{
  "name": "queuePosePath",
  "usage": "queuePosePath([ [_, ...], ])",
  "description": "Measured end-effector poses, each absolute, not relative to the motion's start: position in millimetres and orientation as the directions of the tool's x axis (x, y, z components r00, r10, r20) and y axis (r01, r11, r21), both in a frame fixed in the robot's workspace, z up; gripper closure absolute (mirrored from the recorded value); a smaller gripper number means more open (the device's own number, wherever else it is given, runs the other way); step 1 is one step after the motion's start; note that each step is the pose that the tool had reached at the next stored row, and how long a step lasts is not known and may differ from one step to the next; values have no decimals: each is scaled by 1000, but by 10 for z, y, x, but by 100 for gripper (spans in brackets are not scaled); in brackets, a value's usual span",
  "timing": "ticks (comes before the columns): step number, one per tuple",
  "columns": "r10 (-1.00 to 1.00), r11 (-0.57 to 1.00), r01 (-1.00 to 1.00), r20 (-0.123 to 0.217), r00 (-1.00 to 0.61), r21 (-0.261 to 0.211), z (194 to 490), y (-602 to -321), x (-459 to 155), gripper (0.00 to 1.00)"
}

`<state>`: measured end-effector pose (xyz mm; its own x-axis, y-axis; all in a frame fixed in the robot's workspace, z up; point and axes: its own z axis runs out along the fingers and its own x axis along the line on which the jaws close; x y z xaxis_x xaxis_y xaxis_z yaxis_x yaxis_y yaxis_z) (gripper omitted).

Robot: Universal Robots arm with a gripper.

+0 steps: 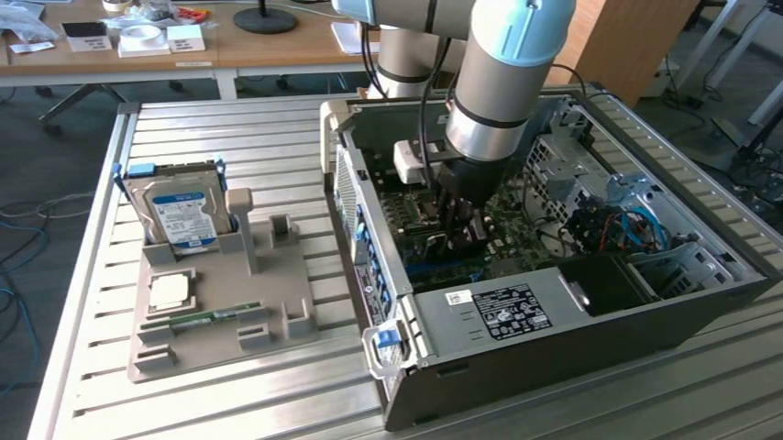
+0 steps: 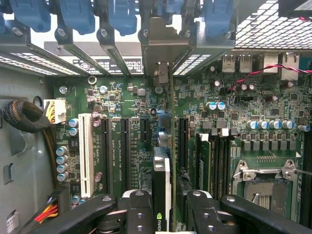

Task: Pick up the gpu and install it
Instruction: 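Insert the gpu into the slot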

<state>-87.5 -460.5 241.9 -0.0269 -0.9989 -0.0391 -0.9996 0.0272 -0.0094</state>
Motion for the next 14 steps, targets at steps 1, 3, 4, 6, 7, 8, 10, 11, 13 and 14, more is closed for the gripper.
queuePosePath([
  [1,-999,27,-1000,-39,-27,-9,2419,-4605,-874,67],
  [3,-999,27,-1000,-39,-27,-9,2419,-4605,-875,67],
  [4,-999,27,-1000,-39,-27,-9,2419,-4604,-875,67],
  [6,-999,27,-1000,-38,-27,-9,2422,-4606,-875,69],
  [7,-999,27,-1000,-38,-27,-9,2421,-4606,-875,73],
  [8,-999,27,-1000,-39,-27,-9,2421,-4606,-875,73],
  [10,-999,27,-1000,-39,-27,-9,2421,-4605,-875,73],
  [11,-999,27,-1000,-39,-27,-9,2420,-4604,-874,73],
  [13,-999,27,-1000,-39,-27,-9,2420,-4605,-874,73],
  [14,-999,27,-1000,-39,-27,-9,2418,-4605,-874,73],
])
